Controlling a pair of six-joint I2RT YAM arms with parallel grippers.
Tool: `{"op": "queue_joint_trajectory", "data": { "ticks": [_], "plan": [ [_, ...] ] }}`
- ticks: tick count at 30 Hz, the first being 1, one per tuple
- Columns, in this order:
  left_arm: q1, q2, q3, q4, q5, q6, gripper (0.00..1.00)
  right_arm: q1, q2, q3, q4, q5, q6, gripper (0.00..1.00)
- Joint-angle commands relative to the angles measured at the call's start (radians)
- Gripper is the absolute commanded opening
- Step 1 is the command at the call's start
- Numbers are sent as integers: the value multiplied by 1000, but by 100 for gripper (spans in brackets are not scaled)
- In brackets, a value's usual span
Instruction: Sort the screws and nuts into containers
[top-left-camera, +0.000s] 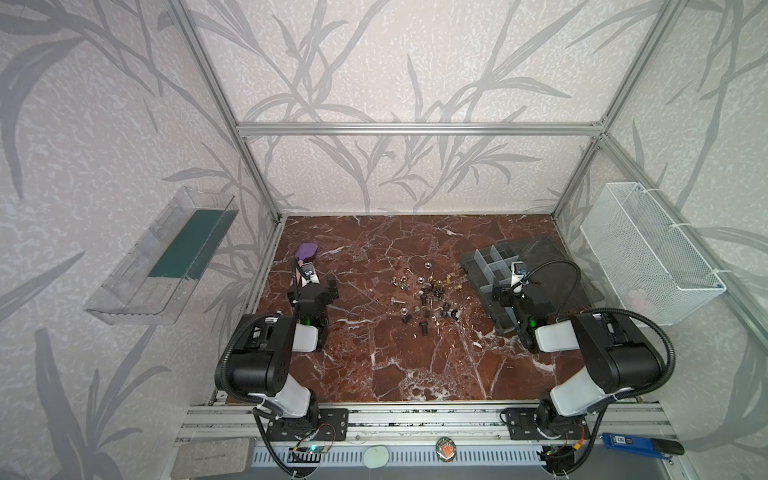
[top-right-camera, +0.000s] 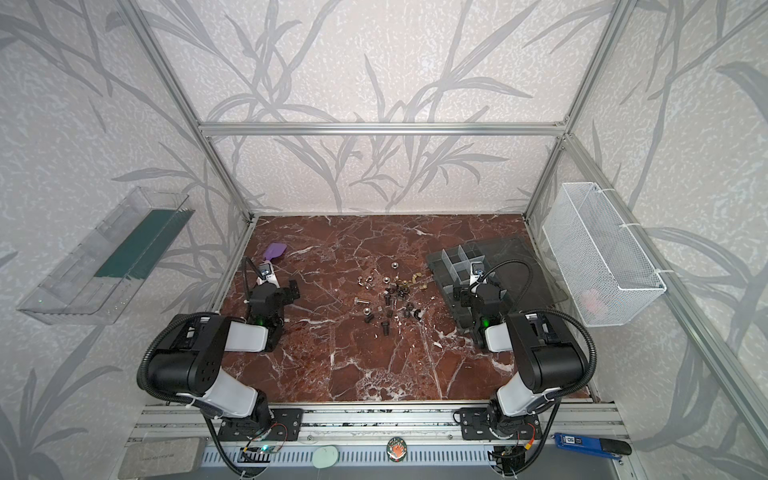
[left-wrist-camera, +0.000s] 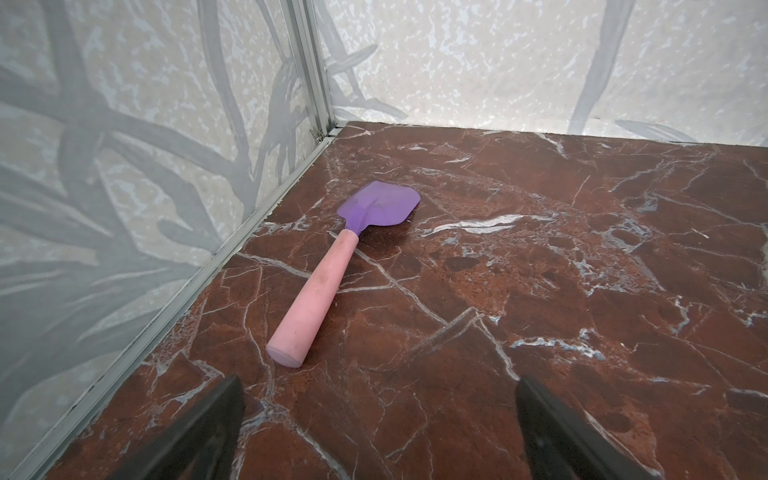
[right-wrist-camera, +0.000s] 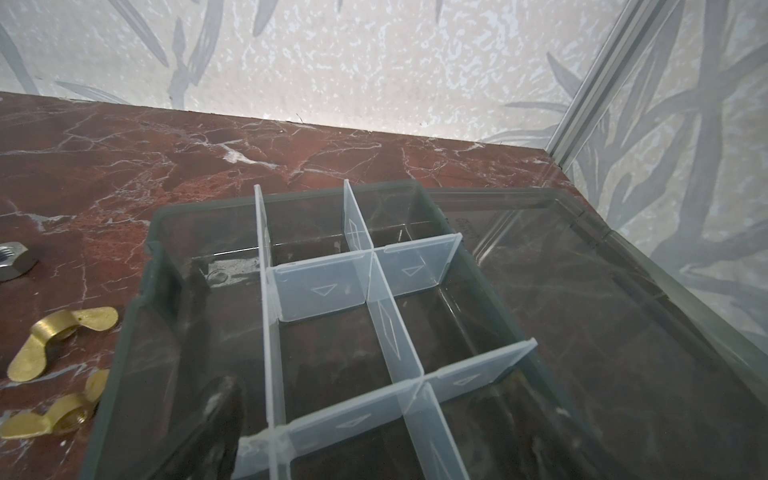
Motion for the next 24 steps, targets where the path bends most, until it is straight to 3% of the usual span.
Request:
{"op": "queue_joint_trajectory", "data": {
  "ticks": [1, 24],
  "plan": [
    [-1, 7, 15, 28, -15, 15, 99, -3, -8, 17, -7, 15, 5, 99],
    [-13, -26, -7, 56, -36, 22, 99, -3, -8, 17, -10, 13, 6, 99]
  ]
}}
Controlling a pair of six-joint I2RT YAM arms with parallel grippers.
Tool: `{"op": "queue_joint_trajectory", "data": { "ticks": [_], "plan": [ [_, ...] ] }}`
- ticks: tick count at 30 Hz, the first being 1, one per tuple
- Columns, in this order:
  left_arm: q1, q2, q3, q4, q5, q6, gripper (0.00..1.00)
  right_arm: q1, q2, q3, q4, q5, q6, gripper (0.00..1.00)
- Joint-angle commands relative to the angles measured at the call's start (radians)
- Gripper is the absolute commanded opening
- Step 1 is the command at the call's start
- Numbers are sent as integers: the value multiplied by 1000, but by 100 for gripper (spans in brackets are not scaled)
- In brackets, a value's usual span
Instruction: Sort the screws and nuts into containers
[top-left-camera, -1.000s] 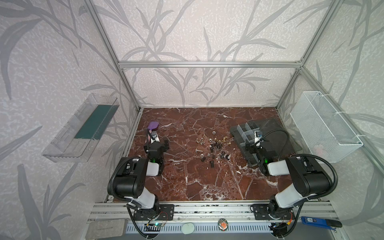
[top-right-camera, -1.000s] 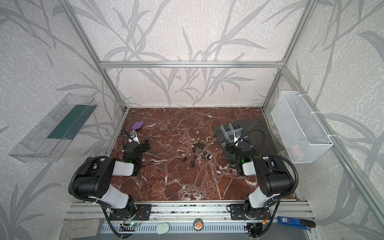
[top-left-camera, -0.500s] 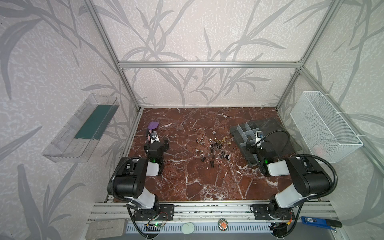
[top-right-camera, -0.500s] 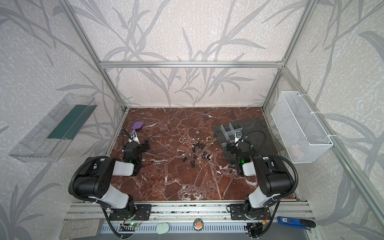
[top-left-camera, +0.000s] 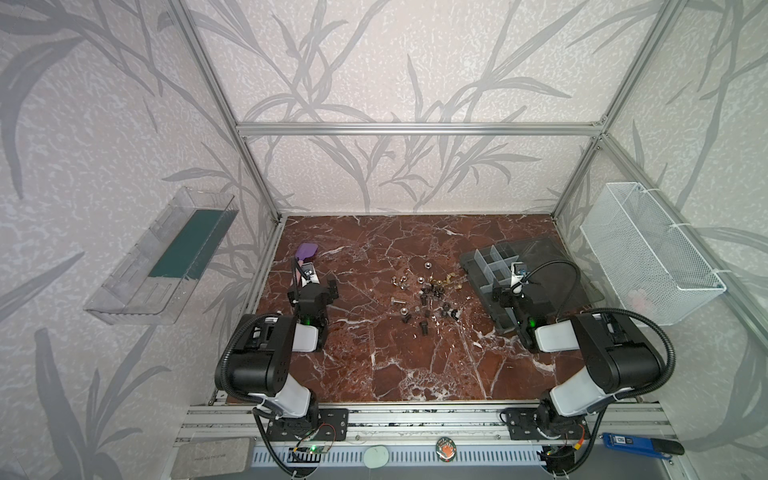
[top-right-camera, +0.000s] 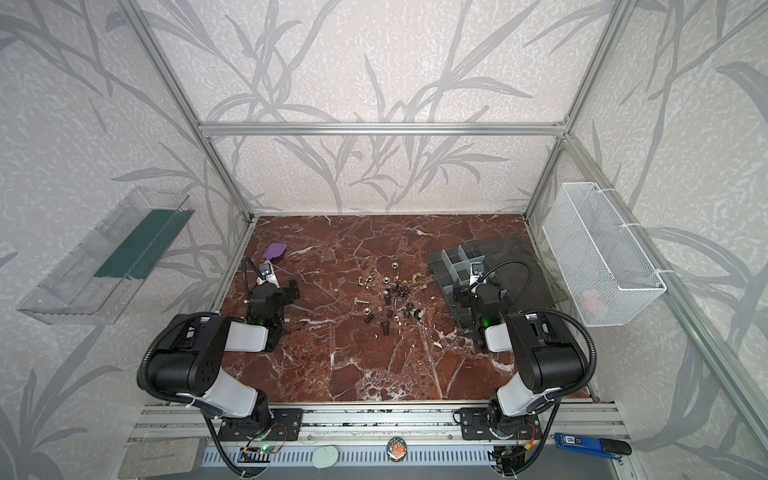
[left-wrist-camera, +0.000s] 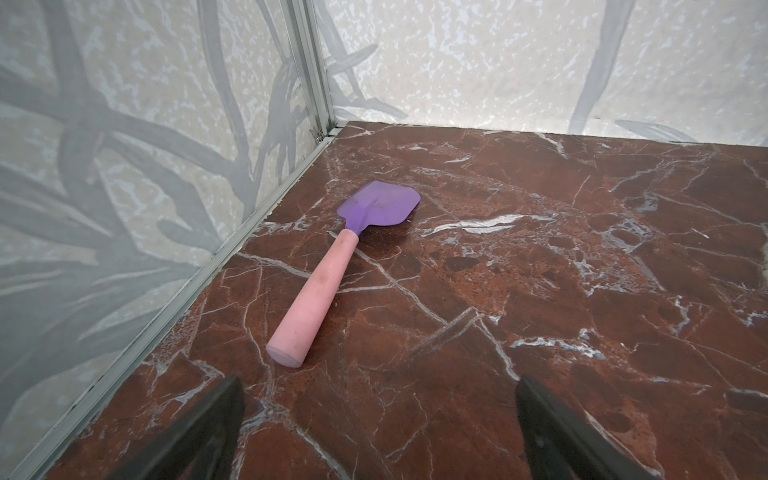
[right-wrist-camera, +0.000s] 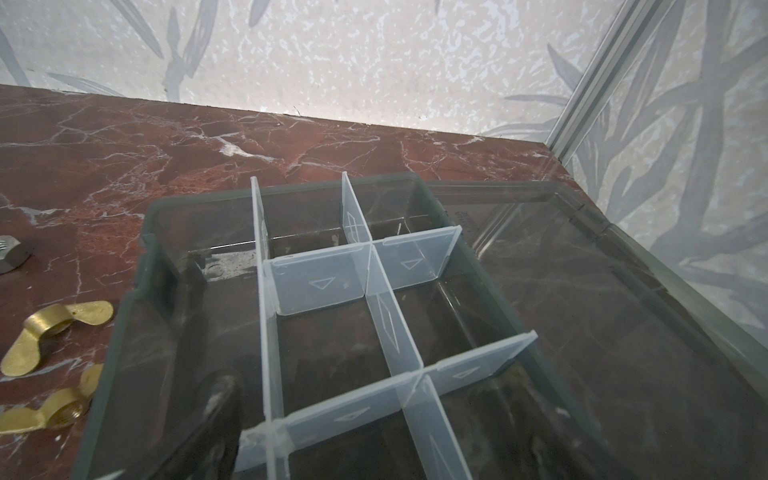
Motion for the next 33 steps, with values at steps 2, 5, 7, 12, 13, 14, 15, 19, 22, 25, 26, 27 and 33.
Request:
{"op": "queue_joint_trajectory", "data": {
  "ticks": [2, 5, 7, 12, 13, 14, 15, 19, 22, 25, 26, 27, 33],
  "plan": [
    [-43, -135, -3, -45, -91, 41, 99, -3, -9, 19, 1, 10, 6, 99],
    [-86, -301, 59, -285, -54, 80, 99, 22, -47, 22, -27, 83, -3, 99],
    [-90, -374, 69, -324, -71, -32, 99, 35, -134, 48, -144, 118, -7, 99],
    [-93, -495, 62, -336, 7, -297, 99, 68, -320, 46, -294, 120, -13, 99],
    [-94, -503, 79, -372, 29, -351, 99, 68, -359, 47, -346, 103, 18, 99],
    [-95, -503, 102, -408, 74, -393, 99, 67, -412, 50, -388, 85, 64, 99],
    [-99, -499, 132, -448, 123, -427, 99, 64, -456, 57, -431, 78, 132, 99],
    [-145, -470, 230, -584, 243, -528, 99, 18, -529, 165, -684, -185, 326, 99],
    [-218, -444, 302, -697, 307, -559, 99, 52, -505, 297, -984, -144, 451, 99],
    [-304, -423, 372, -816, 357, -550, 99, 153, -472, 391, -1205, 14, 421, 99],
    [-329, -421, 397, -868, 360, -551, 99, 171, -458, 409, -1244, 29, 407, 99],
    [-360, -421, 420, -912, 363, -551, 99, 182, -438, 434, -1295, 30, 404, 99],
    [-486, -418, 528, -1134, 392, -436, 99, 245, -318, 500, -1455, -29, 421, 99]
  ]
}}
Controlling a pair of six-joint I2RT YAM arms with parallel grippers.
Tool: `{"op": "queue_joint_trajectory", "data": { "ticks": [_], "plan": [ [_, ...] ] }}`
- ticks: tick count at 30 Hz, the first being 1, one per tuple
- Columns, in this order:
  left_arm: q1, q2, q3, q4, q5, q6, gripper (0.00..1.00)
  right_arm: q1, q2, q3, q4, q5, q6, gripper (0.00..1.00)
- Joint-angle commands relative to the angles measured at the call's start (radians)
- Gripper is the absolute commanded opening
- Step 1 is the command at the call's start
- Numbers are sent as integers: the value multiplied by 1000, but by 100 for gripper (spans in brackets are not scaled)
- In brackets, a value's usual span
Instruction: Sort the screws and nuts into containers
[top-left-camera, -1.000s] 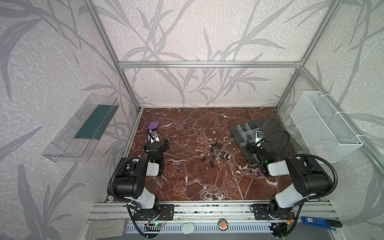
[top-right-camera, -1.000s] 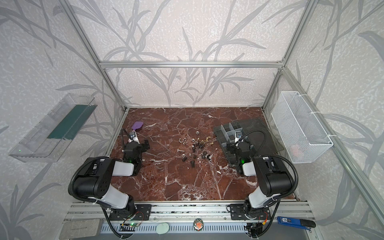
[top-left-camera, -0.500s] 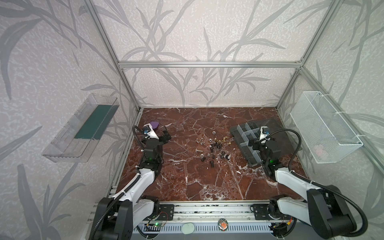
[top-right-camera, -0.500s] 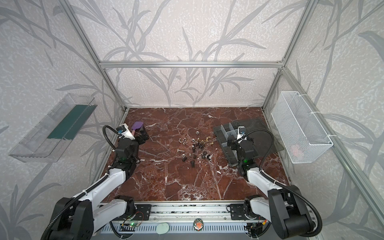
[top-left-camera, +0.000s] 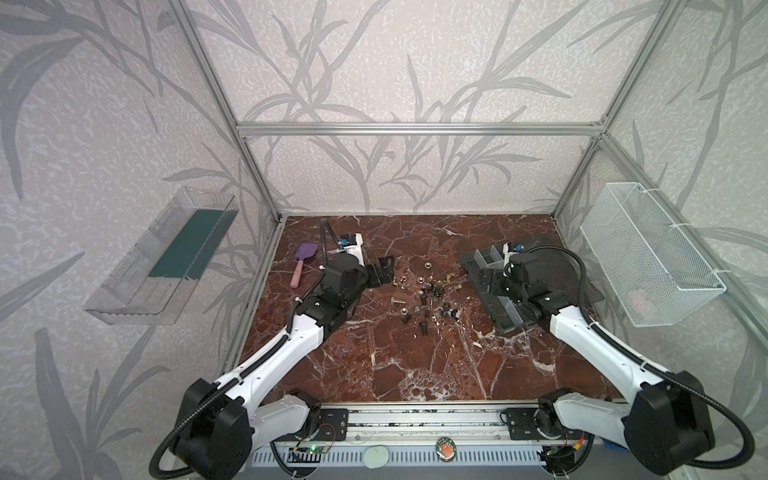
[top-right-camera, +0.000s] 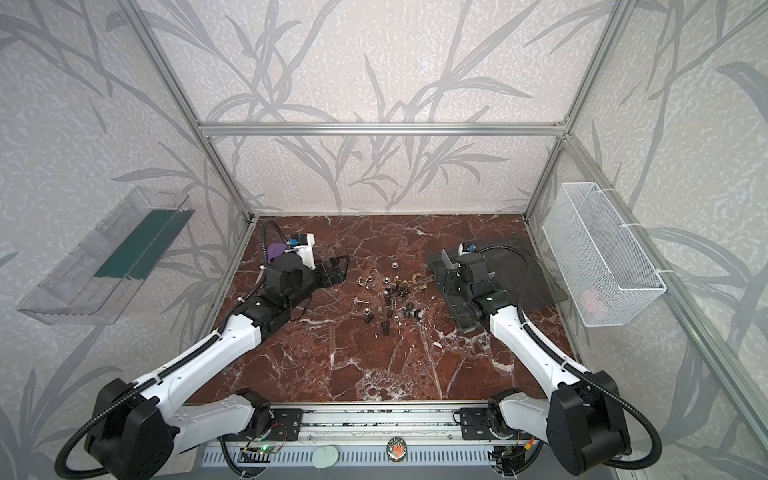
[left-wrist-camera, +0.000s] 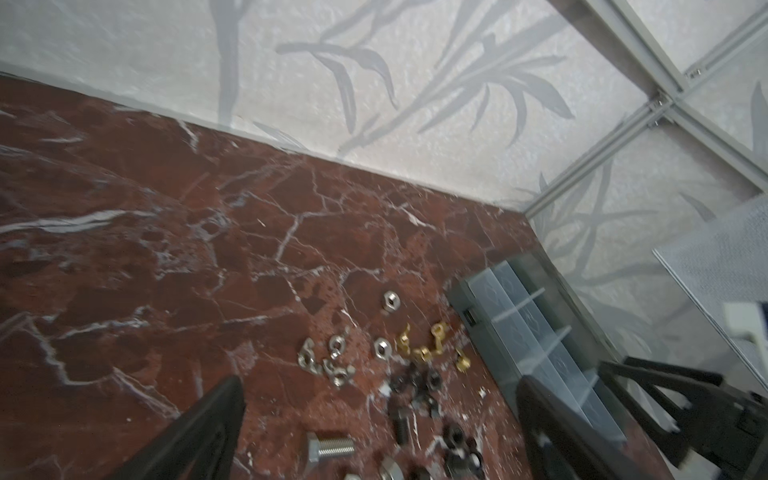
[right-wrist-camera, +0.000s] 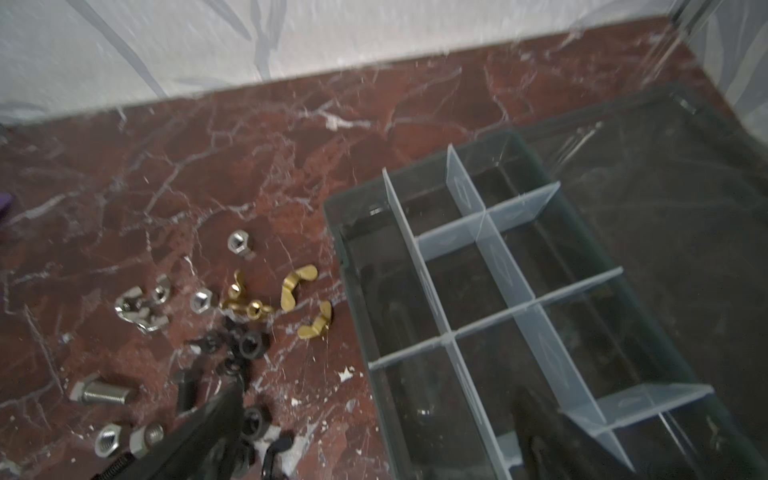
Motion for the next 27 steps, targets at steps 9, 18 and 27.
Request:
{"op": "queue_joint_trajectory", "data": {
  "ticks": [9, 18, 27],
  "plan": [
    [-69, -6, 94, -313, 78, 153, 99, 42, 144, -1, -148, -72, 113, 68],
    [-75, -1, 50, -285, 107, 169, 99, 43, 316, 95, -187, -62, 63, 50],
    [-68, 41, 120, -395, 19, 175, 99, 63, 400, 151, -143, -58, 24, 19]
  ]
}}
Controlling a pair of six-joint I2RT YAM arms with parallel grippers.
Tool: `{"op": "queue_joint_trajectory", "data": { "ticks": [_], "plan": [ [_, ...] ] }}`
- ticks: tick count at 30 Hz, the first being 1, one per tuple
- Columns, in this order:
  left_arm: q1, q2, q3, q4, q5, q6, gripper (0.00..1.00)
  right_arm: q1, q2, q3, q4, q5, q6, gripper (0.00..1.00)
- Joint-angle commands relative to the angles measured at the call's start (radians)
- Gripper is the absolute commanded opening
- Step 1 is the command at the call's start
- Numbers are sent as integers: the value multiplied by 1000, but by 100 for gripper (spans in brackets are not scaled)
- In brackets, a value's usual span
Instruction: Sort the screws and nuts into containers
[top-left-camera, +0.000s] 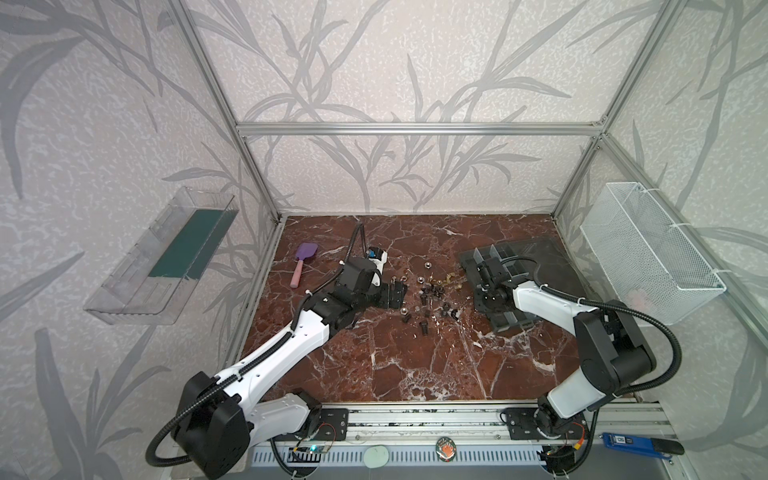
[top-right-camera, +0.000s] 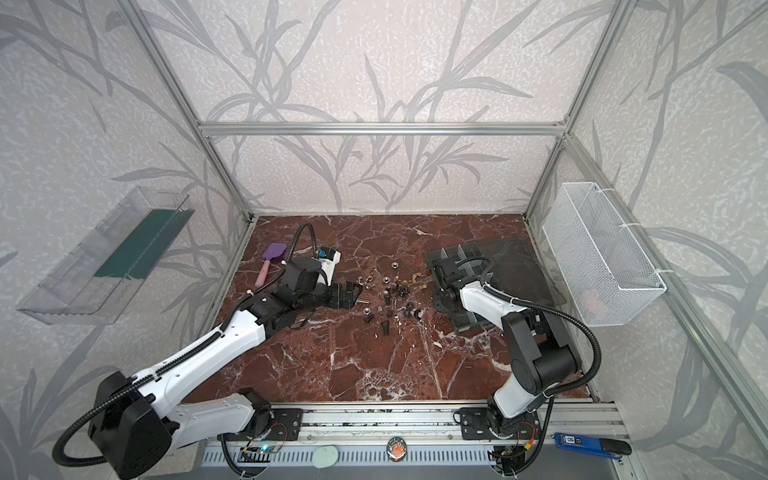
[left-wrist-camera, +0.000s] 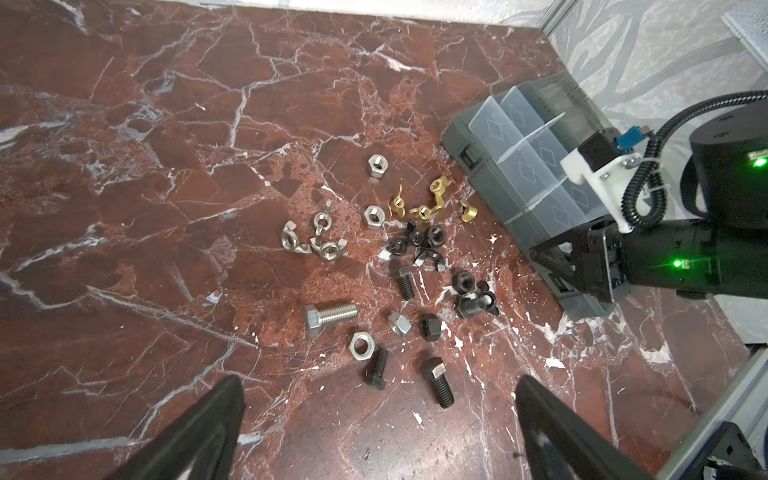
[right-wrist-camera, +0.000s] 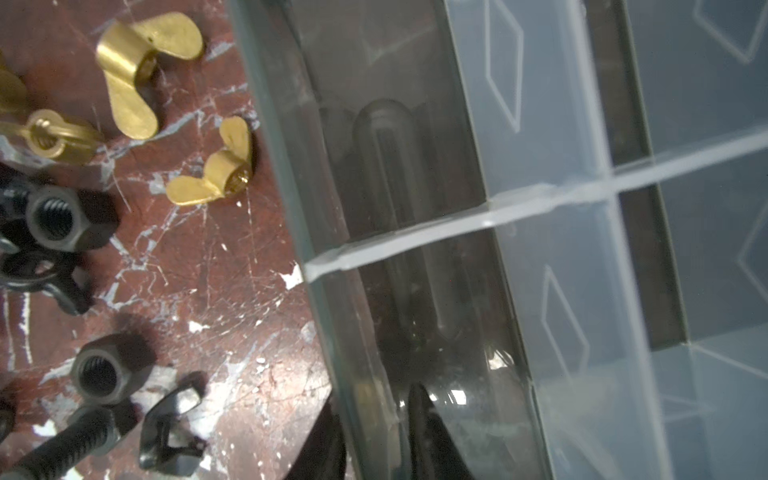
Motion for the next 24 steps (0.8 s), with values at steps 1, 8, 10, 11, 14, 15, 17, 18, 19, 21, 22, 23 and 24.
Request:
{"op": "queue_joint_trajectory", "data": {
  "ticks": [1, 8, 10, 11, 14, 15, 17, 18, 19, 21, 22, 23, 24],
  "plan": [
    [4, 1, 51, -69, -39, 4, 99, 27, 20, 38, 11, -5, -13, 18],
    [16, -6, 34, -78, 14, -51, 99, 88, 82, 96, 27, 4, 22, 10],
    [18, -15, 22, -79, 3, -66, 99, 109, 117, 115, 29, 8, 32, 8],
    [23, -21, 15, -80, -4, -75, 99, 122, 129, 125, 29, 12, 37, 7],
    [36, -42, -2, -87, -18, -104, 99, 161, 168, 160, 28, 20, 53, 5],
    [42, -51, -10, -88, -21, -115, 99, 177, 186, 175, 26, 22, 60, 5],
    [58, -66, -25, -86, -10, -131, 99, 200, 211, 195, 25, 24, 70, 3],
    [69, -73, -31, -87, 7, -135, 99, 213, 222, 205, 25, 24, 75, 2],
    [80, -74, -36, -88, 24, -141, 99, 222, 231, 213, 26, 24, 79, 2],
    [106, -78, -48, -92, 53, -165, 99, 245, 252, 235, 24, 24, 85, 2],
    [118, -79, -52, -91, 64, -175, 99, 254, 261, 244, 22, 24, 89, 1],
    [132, -78, -60, -89, 80, -185, 99, 262, 271, 254, 22, 23, 95, 1],
    [147, -77, -67, -88, 96, -191, 99, 267, 280, 262, 23, 17, 102, 2]
  ]
}}
